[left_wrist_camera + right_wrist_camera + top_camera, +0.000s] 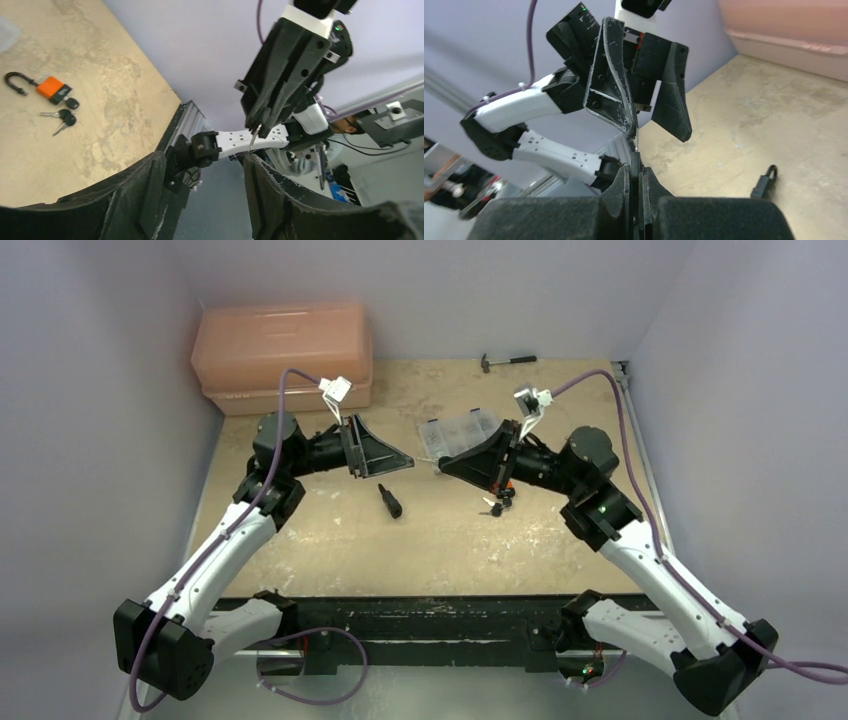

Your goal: Unlock with the key

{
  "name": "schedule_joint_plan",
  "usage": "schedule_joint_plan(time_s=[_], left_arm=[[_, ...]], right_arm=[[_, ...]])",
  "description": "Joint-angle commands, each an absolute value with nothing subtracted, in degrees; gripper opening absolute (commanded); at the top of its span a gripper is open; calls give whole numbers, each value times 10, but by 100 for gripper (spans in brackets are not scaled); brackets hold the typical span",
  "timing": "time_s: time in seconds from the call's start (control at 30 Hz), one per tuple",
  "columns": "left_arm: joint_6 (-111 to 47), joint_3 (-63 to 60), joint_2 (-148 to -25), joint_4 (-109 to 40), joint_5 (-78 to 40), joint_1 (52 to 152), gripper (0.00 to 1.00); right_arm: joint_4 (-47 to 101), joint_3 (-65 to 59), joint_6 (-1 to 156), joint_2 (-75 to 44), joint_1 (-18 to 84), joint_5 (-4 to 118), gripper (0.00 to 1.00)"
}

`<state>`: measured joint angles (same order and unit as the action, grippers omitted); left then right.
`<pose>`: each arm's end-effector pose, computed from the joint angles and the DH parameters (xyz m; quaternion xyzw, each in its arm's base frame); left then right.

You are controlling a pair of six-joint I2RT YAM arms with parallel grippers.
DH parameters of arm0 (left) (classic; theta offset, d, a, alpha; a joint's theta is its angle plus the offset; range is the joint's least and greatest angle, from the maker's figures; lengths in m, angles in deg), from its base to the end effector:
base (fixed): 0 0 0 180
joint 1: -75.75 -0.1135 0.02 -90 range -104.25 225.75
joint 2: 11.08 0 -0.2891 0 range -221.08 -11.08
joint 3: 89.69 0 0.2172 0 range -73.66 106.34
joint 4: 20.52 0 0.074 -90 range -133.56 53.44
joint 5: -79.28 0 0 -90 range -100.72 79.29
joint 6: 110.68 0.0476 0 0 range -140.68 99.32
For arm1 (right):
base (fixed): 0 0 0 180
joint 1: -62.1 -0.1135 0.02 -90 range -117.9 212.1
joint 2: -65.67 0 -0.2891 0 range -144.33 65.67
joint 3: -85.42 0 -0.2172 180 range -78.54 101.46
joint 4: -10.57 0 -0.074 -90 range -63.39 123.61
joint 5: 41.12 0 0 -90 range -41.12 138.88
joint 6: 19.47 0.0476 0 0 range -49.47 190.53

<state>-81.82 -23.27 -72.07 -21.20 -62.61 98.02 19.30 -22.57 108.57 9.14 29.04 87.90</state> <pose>0.1700 -0.1101 0.3954 0.1010 0.6814 -0.6614 0.2969 0.1346 0.1234 0.4257 -0.2222 0.6364 0.5901 0.4443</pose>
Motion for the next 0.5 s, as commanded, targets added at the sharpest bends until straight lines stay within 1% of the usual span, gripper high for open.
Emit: schedule_joint_plan(time_s=[0.0,0.13,0.23,0.37,0.47], left_arm=[[-699,-180,-716,-358,-578,981,63],[-637,-158,-718,-485,-485,981,63],[-642,-173,-707,-526,-384,982,63],[-640,-165,-722,-602,-287,984,63],[-632,-149,-745,-656,-204,992,61]], right_arm=[[222,-255,1040,142,289,793,0],[239,-280,1028,173,289,752,0],[252,-293,1021,193,289,721,0],[290,-293,1003,202,289,678,0],[318,-293,991,211,289,647,0]])
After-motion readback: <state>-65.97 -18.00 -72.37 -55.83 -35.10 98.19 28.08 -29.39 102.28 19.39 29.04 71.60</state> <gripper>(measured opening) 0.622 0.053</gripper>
